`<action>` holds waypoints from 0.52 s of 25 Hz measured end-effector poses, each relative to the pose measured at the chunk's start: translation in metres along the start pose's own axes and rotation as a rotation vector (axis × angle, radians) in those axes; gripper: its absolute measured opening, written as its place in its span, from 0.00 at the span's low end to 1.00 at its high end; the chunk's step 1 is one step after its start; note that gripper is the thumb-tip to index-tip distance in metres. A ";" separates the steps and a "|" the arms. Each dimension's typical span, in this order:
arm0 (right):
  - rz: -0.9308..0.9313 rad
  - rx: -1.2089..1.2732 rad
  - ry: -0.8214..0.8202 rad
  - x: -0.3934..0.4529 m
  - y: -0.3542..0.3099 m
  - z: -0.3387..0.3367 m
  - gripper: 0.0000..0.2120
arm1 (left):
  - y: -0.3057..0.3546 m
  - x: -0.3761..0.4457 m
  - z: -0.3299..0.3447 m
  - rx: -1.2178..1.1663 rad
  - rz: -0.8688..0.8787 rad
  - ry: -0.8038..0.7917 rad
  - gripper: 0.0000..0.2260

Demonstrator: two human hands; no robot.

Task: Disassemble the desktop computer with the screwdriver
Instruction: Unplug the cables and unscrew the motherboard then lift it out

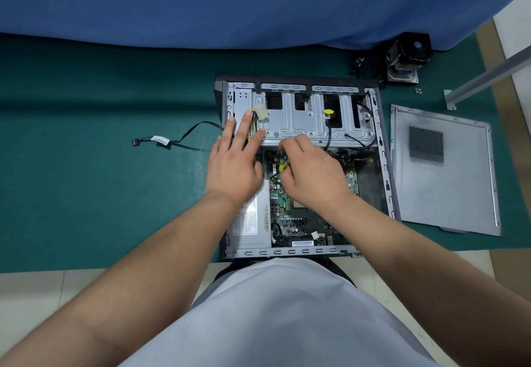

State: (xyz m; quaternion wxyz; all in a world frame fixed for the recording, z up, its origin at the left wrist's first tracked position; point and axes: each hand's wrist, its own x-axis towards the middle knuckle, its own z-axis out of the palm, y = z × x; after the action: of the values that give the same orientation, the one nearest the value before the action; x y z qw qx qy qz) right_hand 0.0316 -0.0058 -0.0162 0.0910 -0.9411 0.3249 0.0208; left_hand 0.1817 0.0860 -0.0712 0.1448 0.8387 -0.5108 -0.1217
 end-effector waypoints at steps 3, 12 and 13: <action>0.055 -0.040 0.011 0.000 0.000 -0.001 0.16 | 0.000 0.000 0.000 -0.004 -0.002 -0.001 0.30; 0.021 -0.057 0.021 -0.001 -0.003 -0.002 0.16 | -0.001 0.000 0.000 -0.004 -0.003 -0.005 0.30; 0.004 -0.055 0.015 -0.001 -0.003 -0.002 0.17 | -0.001 0.000 0.000 -0.004 -0.003 -0.005 0.30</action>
State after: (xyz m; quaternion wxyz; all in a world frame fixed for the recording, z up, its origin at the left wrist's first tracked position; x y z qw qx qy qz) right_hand 0.0328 -0.0034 -0.0138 0.0626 -0.9428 0.3267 0.0228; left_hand 0.1826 0.0864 -0.0713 0.1451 0.8387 -0.5098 -0.1251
